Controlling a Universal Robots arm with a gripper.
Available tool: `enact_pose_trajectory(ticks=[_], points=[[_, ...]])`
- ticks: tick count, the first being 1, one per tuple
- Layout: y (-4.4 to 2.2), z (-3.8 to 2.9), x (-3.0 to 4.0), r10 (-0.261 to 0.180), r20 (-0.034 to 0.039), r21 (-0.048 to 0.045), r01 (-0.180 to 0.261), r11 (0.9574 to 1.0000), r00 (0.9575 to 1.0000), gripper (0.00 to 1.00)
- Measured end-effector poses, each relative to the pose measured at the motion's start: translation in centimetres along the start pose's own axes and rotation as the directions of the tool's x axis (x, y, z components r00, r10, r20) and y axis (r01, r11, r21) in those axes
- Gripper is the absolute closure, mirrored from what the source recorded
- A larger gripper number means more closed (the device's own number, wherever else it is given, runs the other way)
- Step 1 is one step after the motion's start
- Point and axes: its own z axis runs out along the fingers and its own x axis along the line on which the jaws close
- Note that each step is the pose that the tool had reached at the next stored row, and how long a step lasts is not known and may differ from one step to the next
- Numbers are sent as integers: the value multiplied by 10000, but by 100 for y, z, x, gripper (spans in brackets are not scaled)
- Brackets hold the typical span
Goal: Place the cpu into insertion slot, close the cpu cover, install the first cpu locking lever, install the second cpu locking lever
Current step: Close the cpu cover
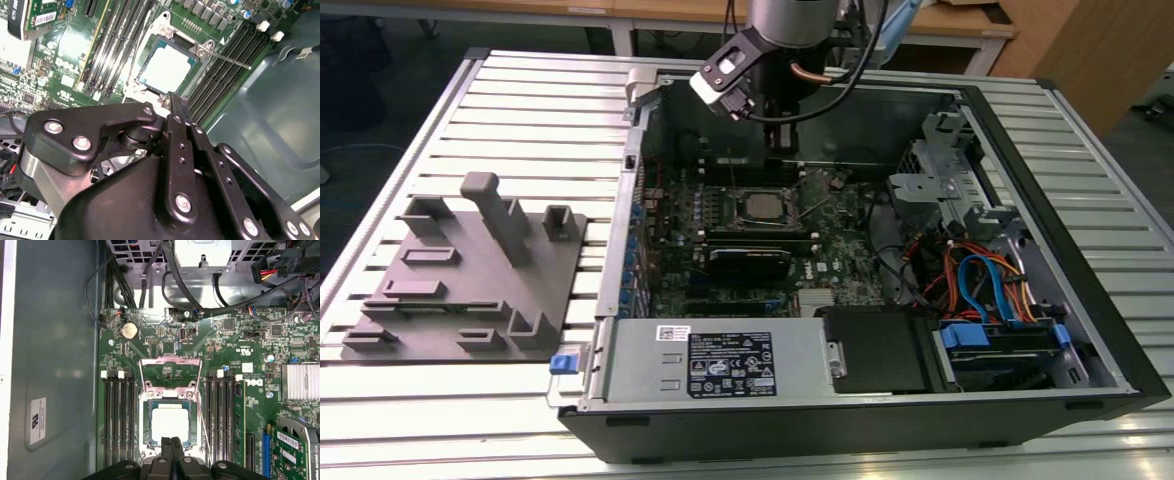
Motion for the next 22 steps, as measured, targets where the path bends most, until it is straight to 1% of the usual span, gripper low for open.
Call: enact_pose_trajectory(ticks=[2, 3, 4, 6, 10, 22], points=[[7, -1, 0, 8, 5, 120, -8, 9999, 10000, 89], [8, -1, 0, 11, 8, 167, -11, 9999, 10000, 89], [8, -2, -1, 12, 8, 186, -12, 9998, 10000, 89], [8, -7, 0, 13, 11, 189, -13, 9998, 10000, 89], [9, -52, 3, 12, 7, 187, -12, 9998, 10000, 89], [9, -54, 3, 12, 7, 187, -12, 9998, 10000, 89]])
